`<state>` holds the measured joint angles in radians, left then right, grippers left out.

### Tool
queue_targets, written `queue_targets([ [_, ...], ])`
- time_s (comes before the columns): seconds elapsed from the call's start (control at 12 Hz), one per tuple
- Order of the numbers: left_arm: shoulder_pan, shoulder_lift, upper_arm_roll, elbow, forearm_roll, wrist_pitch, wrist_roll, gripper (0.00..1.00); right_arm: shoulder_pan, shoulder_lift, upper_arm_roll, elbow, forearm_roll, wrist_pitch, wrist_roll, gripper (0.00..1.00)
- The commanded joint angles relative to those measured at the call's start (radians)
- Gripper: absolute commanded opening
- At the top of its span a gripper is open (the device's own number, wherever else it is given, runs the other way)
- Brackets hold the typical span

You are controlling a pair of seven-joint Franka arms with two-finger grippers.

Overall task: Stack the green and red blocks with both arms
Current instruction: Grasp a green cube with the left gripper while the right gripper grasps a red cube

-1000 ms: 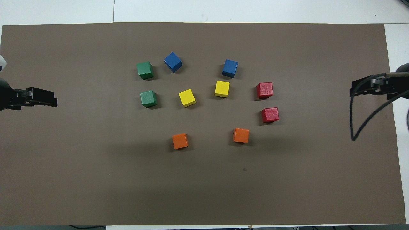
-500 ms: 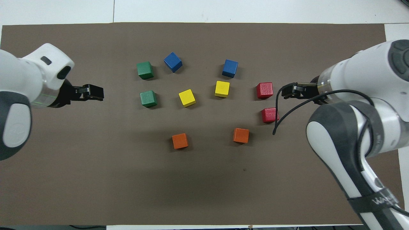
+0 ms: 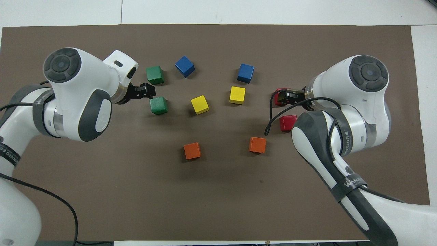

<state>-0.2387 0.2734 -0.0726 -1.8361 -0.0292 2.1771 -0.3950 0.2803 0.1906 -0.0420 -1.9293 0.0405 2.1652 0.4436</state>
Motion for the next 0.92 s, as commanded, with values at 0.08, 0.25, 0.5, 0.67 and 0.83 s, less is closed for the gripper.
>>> queue_targets([
  [0.08,-0.062,0.133,0.019,0.095,-0.015,0.053,-0.093,1.0,0.005,0.004,-0.004,-0.086,0.019,0.09,0.014,1.0],
  [0.25,-0.064,0.151,0.019,0.094,0.006,0.07,-0.096,1.0,0.028,0.006,-0.004,-0.114,0.018,0.113,0.009,1.0],
  [0.5,-0.067,0.164,0.02,0.068,0.052,0.066,-0.099,1.0,0.042,0.016,-0.004,-0.178,0.016,0.183,-0.003,1.0],
  [0.67,-0.077,0.162,0.019,0.048,0.052,0.088,-0.163,1.0,0.043,0.016,-0.004,-0.21,0.015,0.202,-0.02,1.0],
  [0.83,-0.087,0.155,0.019,0.012,0.052,0.137,-0.169,1.0,0.042,0.012,-0.004,-0.241,0.016,0.24,-0.048,1.0],
])
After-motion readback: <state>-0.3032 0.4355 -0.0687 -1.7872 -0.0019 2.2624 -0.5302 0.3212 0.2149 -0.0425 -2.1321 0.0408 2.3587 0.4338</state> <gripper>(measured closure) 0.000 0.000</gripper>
